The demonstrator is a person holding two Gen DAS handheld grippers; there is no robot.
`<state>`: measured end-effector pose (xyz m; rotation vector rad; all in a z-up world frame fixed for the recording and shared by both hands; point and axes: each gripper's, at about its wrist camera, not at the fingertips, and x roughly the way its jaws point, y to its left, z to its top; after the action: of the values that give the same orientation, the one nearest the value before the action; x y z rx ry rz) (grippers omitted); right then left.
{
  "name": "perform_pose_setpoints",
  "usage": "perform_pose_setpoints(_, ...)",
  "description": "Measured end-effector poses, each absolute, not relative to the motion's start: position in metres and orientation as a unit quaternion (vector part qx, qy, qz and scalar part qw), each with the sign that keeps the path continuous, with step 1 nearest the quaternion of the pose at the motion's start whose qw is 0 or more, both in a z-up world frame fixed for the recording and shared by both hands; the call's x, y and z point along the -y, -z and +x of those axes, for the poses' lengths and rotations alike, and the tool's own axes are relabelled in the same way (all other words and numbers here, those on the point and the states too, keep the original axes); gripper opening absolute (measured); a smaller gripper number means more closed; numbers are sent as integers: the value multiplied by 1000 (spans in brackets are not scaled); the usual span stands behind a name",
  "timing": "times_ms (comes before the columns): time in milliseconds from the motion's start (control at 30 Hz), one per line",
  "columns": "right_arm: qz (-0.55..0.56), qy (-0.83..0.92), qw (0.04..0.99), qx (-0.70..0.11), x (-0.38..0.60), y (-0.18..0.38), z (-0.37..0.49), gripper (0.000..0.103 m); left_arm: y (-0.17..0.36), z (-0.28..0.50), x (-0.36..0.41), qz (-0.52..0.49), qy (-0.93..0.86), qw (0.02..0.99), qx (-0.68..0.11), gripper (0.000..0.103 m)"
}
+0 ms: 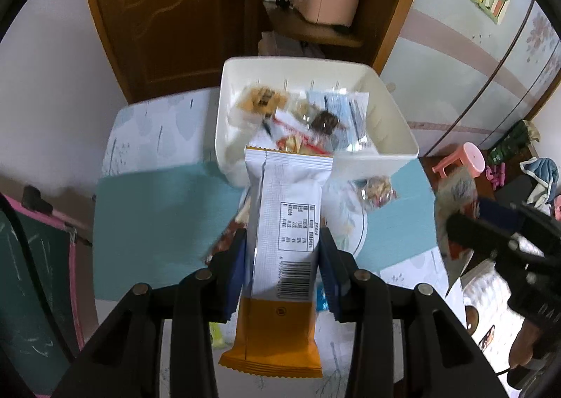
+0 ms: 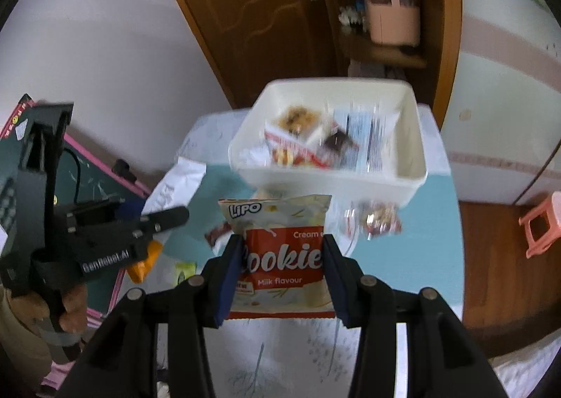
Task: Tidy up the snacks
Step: 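Lift the cookies bag and the bar and carry them over the tray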
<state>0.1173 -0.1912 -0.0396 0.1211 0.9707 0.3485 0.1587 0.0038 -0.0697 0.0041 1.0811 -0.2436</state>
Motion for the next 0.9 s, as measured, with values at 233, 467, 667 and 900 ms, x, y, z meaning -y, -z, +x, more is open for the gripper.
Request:
perform_pose_setpoints(233,62,-160,889,-425,202,2,158,45,44,190,10,14,109,868,-485,38)
perform_pose_setpoints(467,58,-147,904,-396,205,-23,188,45,22,221,26,24,106,884,-456,39)
perform_pose_setpoints(667,53,-141,914,-376,205,-37,215,45,12,249,37,33,96,895,-434,39)
perform_pose_setpoints(900,67,-125,916,-375,211,-36,251,46,15,284,46,35,84,899,-429,39)
